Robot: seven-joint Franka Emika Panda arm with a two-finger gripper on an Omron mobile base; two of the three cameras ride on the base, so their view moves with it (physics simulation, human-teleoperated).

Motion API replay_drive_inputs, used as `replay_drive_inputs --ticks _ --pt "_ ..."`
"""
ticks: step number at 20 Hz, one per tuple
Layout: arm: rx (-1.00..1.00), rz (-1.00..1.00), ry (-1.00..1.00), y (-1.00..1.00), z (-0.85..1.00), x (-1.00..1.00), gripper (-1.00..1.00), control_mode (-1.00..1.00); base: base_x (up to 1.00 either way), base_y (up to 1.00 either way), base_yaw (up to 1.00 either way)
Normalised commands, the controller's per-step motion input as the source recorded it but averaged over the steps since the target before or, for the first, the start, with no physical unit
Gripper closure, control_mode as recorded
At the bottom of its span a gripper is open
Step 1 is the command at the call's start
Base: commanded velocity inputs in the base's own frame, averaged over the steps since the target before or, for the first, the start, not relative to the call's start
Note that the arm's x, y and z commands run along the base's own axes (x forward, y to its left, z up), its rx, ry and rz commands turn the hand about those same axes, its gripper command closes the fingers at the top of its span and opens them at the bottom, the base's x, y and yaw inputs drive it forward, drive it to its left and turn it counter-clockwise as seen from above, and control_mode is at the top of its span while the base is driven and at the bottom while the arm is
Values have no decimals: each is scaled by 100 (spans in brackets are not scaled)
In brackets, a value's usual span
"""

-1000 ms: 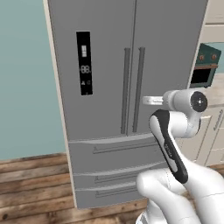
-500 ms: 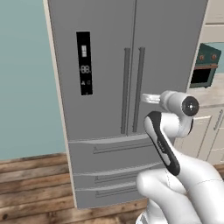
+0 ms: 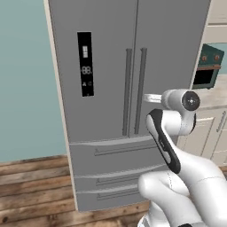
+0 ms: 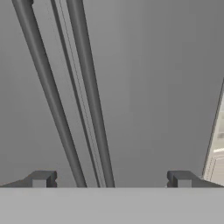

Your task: There is a bowl on the dining counter. Grab a lemon wedge from the fridge and place it in the bowl. Then get the liquor bottle and glass cup from the cabinet and place them next to the bowl.

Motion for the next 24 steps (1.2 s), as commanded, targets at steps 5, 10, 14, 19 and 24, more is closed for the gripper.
replay_drive_inputs --ticks 5,10,14,19,24 --pt "-5 -1 17 1 2 12 -100 -100 0 0 0" --pt "1 1 -5 -3 -11 6 -100 -100 0 0 0" --pt "2 4 -1 -1 -1 30 -100 -100 0 0 0" --pt "0 3 4 1 1 27 -100 -100 0 0 0" --pt "-2 5 11 13 0 17 -100 -100 0 0 0"
